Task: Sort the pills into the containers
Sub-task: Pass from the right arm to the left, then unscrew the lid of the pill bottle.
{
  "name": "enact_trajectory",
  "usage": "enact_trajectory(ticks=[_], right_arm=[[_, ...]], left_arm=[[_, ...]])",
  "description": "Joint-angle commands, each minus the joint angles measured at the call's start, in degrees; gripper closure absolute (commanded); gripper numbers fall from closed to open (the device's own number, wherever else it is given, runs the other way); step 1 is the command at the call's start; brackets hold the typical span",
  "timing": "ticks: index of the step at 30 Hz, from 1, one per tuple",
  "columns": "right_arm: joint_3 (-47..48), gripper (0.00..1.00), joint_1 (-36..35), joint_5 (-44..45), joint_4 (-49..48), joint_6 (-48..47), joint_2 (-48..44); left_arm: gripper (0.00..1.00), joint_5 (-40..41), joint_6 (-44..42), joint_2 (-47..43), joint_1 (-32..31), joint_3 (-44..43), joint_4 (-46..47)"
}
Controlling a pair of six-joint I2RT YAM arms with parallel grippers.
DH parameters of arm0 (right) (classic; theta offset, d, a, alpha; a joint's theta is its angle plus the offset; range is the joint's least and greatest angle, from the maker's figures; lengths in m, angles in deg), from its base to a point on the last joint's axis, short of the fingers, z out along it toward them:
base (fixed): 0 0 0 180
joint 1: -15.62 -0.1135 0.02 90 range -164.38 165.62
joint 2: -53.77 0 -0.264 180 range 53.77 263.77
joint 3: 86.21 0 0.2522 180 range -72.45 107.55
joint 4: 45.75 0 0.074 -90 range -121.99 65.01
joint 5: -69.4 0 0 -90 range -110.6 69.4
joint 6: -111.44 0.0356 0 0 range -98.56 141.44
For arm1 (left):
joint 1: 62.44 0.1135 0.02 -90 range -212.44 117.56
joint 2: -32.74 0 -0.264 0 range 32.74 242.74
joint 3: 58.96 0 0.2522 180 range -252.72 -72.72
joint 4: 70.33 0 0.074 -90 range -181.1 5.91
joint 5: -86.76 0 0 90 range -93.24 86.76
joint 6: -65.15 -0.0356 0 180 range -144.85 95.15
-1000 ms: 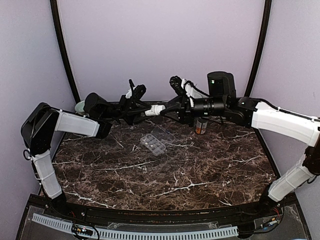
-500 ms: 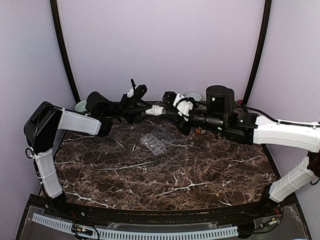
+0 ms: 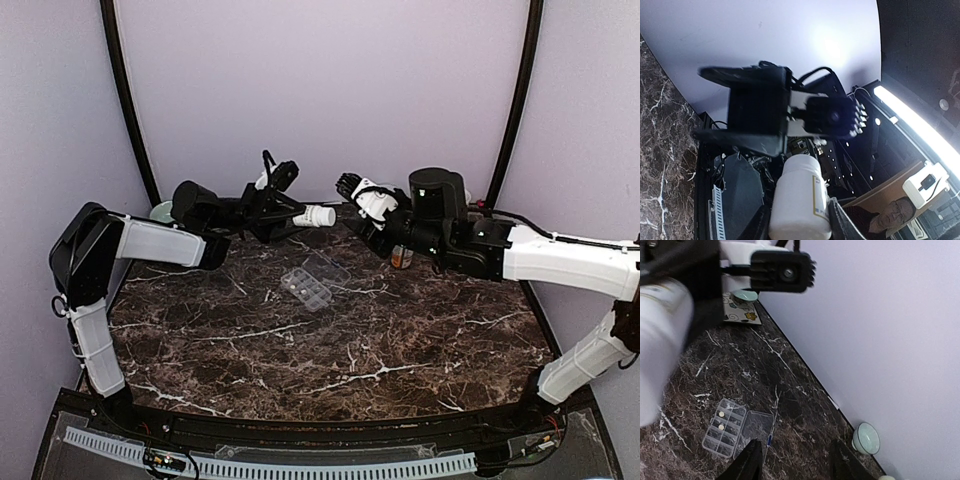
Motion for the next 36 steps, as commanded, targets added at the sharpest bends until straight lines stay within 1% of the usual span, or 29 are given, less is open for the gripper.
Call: enact_trajectory(ticks=[1,6,8,10,14,16,19,21,23,26,28,30,36], right_arm=[[0.6,0.52,0.7,4.5,3.6,2.2,-0.2],[0.0,0.52,0.7,2.2,5.1,5.7,-2.4],[-0.2,0.52,0.7,1.3,5.7,8.7,-3.5],[-0.1,0.51,1.1,-0.1,6.2,13.5,-4.6],[1.4,0.51,2.9,-6.4,9.0,23.9,-5.3],[4.0,0.52,4.1,-9.7,10.5,29.1,-5.2],[6.3,0.55,6.5,-14.5,12.5,37.6,-4.8],[7.0,0.56,9.2,-18.5,12.9,44.1,-4.8],[6.4,0.56,11.9,-24.1,11.4,51.4,-5.1],[5.8,0.56,14.5,-31.7,9.4,60.6,-4.5],[5.7,0.55,15.4,-35.8,8.7,64.9,-3.7],[5.3,0.52,16.0,-41.1,7.0,69.2,-2.7],[3.3,0.47,17.2,-51.3,-1.9,79.0,-0.3]], left_arm=[[0.95,-2.7,-0.1,-2.4,-0.7,-1.5,10.1],[0.97,-1.9,-1.2,-2.0,-0.7,-1.7,9.8],[0.97,-1.2,-3.6,-2.2,-0.6,-1.2,8.1],[0.98,-0.5,-8.1,-3.0,-0.6,-0.3,3.0],[0.98,1.0,-22.9,-6.0,-0.6,1.8,-11.9],[0.98,2.1,-29.2,-7.3,-0.6,2.2,-18.3],[0.99,3.9,-36.1,-8.8,-0.4,2.6,-24.9],[1.0,5.0,-40.0,-9.9,-0.3,3.0,-28.7],[1.0,6.2,-44.1,-10.9,-0.3,3.3,-32.1],[1.0,7.4,-47.1,-12.0,-0.3,3.7,-34.8],[1.0,7.9,-48.5,-12.4,-0.3,3.9,-36.0],[1.0,8.5,-49.8,-12.7,-0.3,3.8,-37.4],[1.0,9.1,-53.2,-12.9,-0.3,2.7,-40.9]])
